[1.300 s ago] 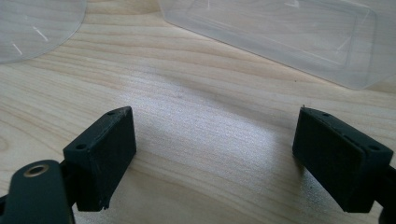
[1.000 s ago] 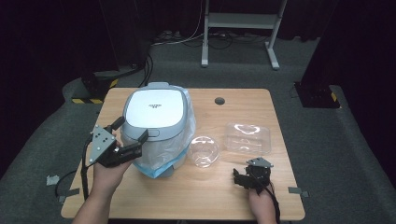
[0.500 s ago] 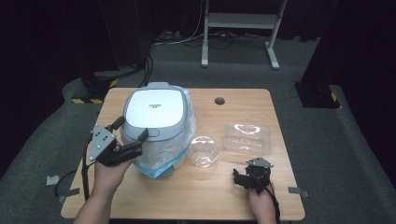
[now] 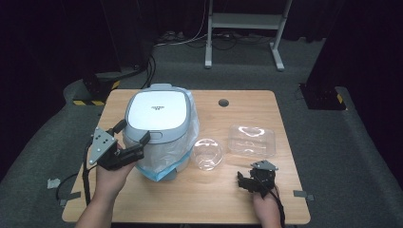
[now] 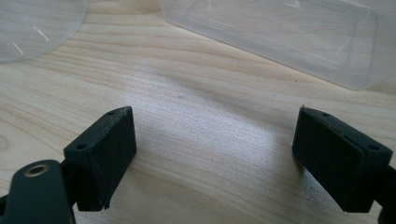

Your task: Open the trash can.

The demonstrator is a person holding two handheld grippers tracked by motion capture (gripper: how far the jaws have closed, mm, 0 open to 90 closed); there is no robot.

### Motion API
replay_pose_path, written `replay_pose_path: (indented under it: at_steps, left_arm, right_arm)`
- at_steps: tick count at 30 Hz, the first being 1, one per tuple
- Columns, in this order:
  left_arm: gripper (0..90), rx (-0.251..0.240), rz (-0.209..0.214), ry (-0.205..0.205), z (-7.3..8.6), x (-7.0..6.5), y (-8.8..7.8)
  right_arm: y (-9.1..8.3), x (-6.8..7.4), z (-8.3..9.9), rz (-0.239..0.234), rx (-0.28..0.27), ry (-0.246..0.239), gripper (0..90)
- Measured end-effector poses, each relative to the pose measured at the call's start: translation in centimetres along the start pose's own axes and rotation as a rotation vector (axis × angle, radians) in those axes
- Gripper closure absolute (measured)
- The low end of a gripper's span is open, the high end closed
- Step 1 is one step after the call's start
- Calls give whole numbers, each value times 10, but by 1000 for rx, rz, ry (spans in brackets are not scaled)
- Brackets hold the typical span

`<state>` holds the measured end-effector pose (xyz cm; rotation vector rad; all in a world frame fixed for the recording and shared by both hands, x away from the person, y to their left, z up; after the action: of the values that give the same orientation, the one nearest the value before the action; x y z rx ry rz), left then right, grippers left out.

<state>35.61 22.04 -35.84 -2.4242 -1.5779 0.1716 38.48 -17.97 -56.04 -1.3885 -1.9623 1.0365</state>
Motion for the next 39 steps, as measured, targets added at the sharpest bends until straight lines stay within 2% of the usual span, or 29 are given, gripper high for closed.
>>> replay_pose_path:
  at_steps: [11,14,17,19,22,27,30,33,34,39]
  left_arm:
    - [156,0,-6,1,1,0,-1]
    - [159,1,10,-9,1,0,-3]
    - [152,14,23,-9,1,2,-8]
    - [152,4,40,-26,1,5,-16]
    - [152,5,39,-16,3,8,-25]
    - [152,23,25,13,15,12,-36]
    - [158,9,36,-8,23,16,-43]
    - [170,10,18,-4,31,20,-50]
    - [172,11,15,-13,35,22,-52]
    - [179,41,-5,-42,59,35,-51]
  right_arm:
    - [0,0,0,0,0,0,135]
    - [0,0,0,0,0,1,135]
    - [0,0,0,0,0,0,135]
    - [0,0,0,-1,0,1,134]
    - [0,0,0,0,2,0,135]
    - [0,0,0,0,0,1,135]
    - [0,0,0,1,0,2,135]
    - [0,0,0,1,0,-1,135]
    - [0,0,0,1,0,-2,135]
    - [0,0,0,-1,0,0,135]
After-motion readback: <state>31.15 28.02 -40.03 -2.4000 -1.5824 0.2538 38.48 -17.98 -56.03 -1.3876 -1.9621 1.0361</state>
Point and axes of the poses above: each handheld gripper's, and its own axes: y roughly forward along the jaws, z roughly out of its underside, x roughly to its left, the point moved 5 cm from there along y, roughly forward along the jaws, and after that the axes turned 10 degrees about x, right-handed, at the moved point
